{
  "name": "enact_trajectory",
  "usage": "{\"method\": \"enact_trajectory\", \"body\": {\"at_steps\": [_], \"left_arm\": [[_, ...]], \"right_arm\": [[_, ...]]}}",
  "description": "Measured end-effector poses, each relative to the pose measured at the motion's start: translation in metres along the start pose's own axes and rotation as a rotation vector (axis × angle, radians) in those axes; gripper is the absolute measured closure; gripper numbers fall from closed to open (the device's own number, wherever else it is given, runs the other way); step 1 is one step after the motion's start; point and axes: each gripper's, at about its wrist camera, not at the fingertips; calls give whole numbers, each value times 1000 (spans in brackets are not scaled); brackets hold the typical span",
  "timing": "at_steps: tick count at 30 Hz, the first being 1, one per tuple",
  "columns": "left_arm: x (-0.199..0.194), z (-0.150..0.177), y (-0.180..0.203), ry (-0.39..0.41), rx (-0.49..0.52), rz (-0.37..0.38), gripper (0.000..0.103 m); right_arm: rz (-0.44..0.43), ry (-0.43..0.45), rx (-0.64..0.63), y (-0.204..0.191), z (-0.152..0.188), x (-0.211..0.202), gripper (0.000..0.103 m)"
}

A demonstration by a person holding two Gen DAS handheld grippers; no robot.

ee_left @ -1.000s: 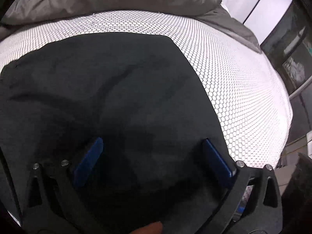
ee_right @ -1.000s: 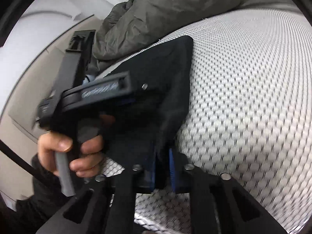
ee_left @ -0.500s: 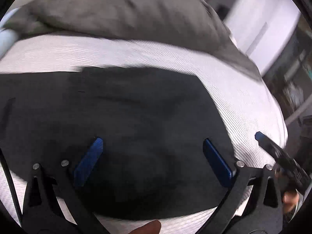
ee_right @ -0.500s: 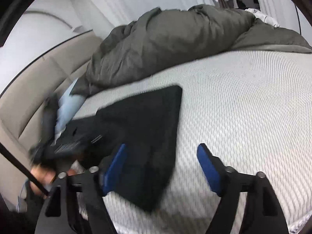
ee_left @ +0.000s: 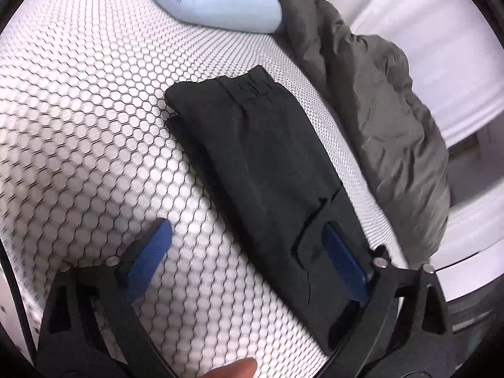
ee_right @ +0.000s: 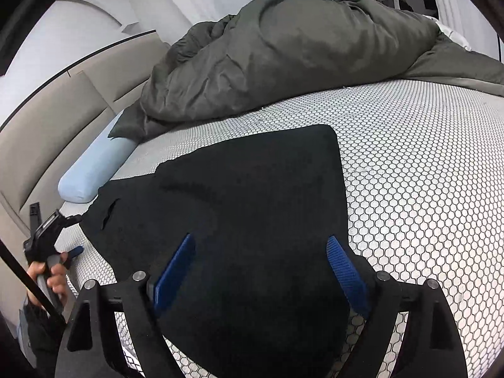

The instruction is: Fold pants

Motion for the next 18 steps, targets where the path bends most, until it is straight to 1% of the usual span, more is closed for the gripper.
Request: {"method": "enact_trajectory", "body": {"at_steps": [1,2,3,4,5,6,7,8,9,11,12,13,14,15,16,18], "left_arm": [[4,-4,0,17,-10,8,18],[6,-8,2,22,-13,24,27],[12,-13,5,8,-16,55,38],[20,-17,7,-12,-31,91,43],[23,-22,7,-17,-48,105,52],[27,-26,6,-9,-62,103,66],[29,-28,7,6,-64,96,75],[33,-27,14,14,-54,85,93],[34,-29,19,26,-27,70,99],[25,-25,39,81,37,73,100],[16,-21,54,114,88,68,100],[14,-21,81,140,132,65,100],[3,-14,96,166,179,73,100],[-9,-2,121,187,239,104,100],[-18,8,140,193,288,123,100],[-31,39,188,197,430,162,100]], "right_arm": [[4,1,3,1,2,-1,16],[6,-4,7,1,2,0,16],[6,-12,11,2,1,3,16],[7,-16,22,4,0,4,16],[6,-18,28,5,0,5,16],[4,-20,29,5,-1,5,16],[0,-19,30,5,-1,5,16],[-2,-18,29,6,-3,5,16],[-4,-16,29,6,-3,4,16],[-6,-15,31,8,-2,2,16],[-6,-13,32,9,-2,1,16],[-3,-12,35,10,-1,0,16],[-2,-11,37,11,0,-1,16],[-1,-8,41,13,0,-3,16],[1,-7,43,15,0,-4,16],[6,1,54,19,1,-7,16]]}}
Point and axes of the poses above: each gripper's, at about its wrist camera, not at the fingertips, and x roughly the way its jaws point, y to its right, z to its underside, and after that the axes turned 3 degrees about -y, right-handed
